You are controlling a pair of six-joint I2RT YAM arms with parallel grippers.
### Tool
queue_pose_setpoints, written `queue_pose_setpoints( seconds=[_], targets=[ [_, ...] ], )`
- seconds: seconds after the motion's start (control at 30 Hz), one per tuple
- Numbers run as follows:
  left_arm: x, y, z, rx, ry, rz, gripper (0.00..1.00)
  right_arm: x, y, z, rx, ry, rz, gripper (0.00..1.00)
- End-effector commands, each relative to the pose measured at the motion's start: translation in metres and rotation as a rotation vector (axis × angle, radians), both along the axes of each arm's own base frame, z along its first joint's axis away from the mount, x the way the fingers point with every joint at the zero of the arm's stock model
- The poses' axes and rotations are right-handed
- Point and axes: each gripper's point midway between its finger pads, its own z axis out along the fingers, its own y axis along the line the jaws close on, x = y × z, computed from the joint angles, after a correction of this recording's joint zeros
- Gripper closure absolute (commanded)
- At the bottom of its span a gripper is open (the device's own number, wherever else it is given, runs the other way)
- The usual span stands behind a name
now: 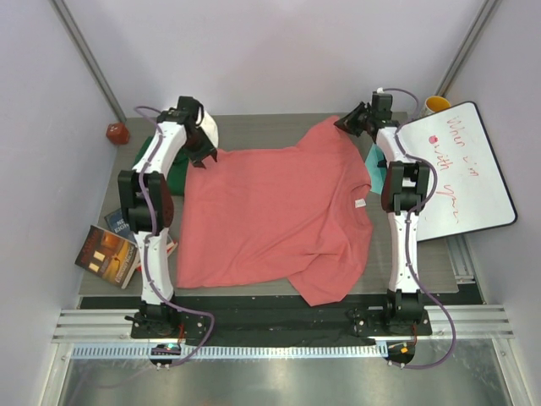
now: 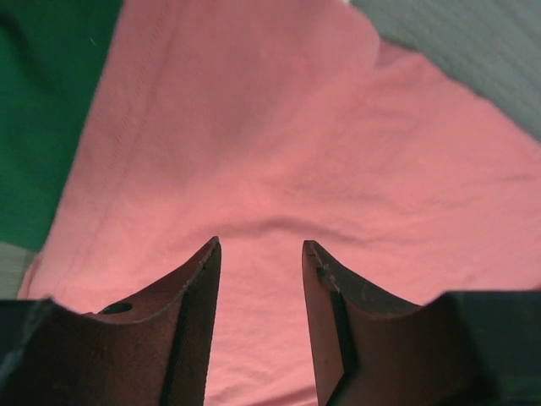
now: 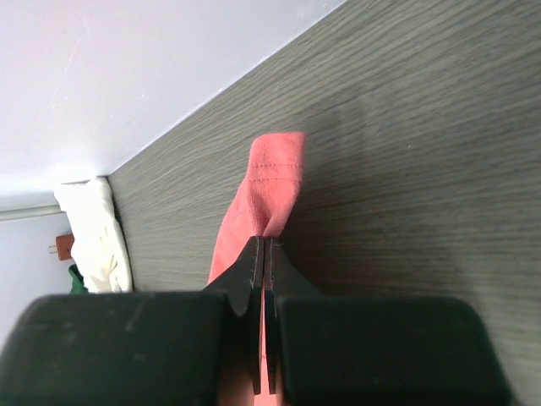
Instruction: Fold and stack the t-shirts
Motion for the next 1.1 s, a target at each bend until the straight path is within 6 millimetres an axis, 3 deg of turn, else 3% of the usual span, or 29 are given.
queue_pose_setpoints(
  seconds=[0.0, 0.07, 0.1, 0.13, 0.2, 0.33, 0.37, 0.43, 0.73, 1.07],
  targets=[
    [0.043, 0.028, 0.017, -0.043, -0.145, 0.105, 0.55, -0.008, 0.006, 0.059, -0.011, -0.078, 0.022, 0.99],
    [0.054, 0.035, 0.011, -0.049, -0.158, 0.133, 0.55, -0.015, 0.009, 0.053, -0.012, -0.057, 0.028, 0.99],
    [0.062, 0.037, 0.020, -0.055, -0.185, 0.137, 0.55, -0.018, 0.010, 0.047, -0.013, -0.040, 0.032, 0.99],
    [0.066, 0.039, 0.010, -0.050, -0.171, 0.139, 0.55, -0.020, 0.010, 0.049, -0.013, -0.037, 0.036, 0.99],
    [0.079, 0.045, 0.018, -0.048, -0.207, 0.151, 0.55, -0.024, 0.010, 0.045, -0.016, -0.023, 0.036, 0.99],
    [0.095, 0.049, 0.016, -0.096, -0.244, 0.173, 0.55, -0.028, 0.010, 0.049, -0.023, -0.024, 0.039, 0.99],
    [0.097, 0.064, 0.013, -0.102, -0.245, 0.205, 0.55, -0.029, 0.009, 0.052, -0.029, -0.028, 0.041, 0.99],
    [0.102, 0.066, 0.011, -0.110, -0.259, 0.208, 0.55, -0.032, 0.007, 0.050, -0.036, -0.021, 0.040, 0.99],
    [0.114, 0.077, -0.006, -0.133, -0.260, 0.225, 0.55, -0.041, 0.006, 0.055, -0.071, -0.019, 0.052, 0.99],
    [0.112, 0.078, -0.020, -0.157, -0.235, 0.217, 0.56, -0.043, 0.004, 0.055, -0.076, -0.010, 0.041, 0.99]
  ],
)
